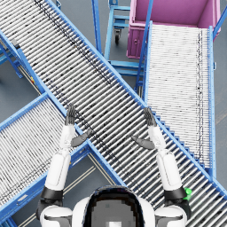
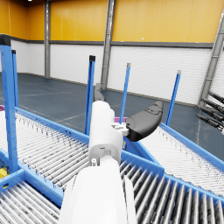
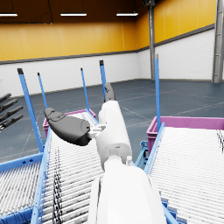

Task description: Pick up the oil and place it on the left assembly line, put the cola on the right, and keep Sprite still

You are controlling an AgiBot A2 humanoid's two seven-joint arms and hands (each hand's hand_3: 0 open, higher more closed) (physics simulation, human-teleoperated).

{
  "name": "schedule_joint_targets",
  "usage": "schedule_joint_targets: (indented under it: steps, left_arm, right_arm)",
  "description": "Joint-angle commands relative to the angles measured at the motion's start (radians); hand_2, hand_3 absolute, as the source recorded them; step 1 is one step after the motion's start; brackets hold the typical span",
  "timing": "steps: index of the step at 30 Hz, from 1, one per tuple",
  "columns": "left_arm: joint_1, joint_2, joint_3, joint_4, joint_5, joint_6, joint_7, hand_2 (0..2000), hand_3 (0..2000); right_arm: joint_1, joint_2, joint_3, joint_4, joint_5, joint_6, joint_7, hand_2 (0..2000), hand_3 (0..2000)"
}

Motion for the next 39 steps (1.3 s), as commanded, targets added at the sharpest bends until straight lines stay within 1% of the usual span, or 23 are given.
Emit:
schedule_joint_targets:
  steps: [1, 39]
  left_arm:
    - [0.0, 0.0, 0.0, 0.0, 0.0, 0.0, 0.0, 0, 0]
    - [0.0, 0.0, 0.0, 0.0, 0.0, 0.0, 0.0, 0, 0]
  right_arm:
    - [0.0, 0.0, 0.0, 0.0, 0.0, 0.0, 0.0, 0, 0]
    - [0.0, 0.0, 0.0, 0.0, 0.0, 0.0, 0.0, 0, 0]
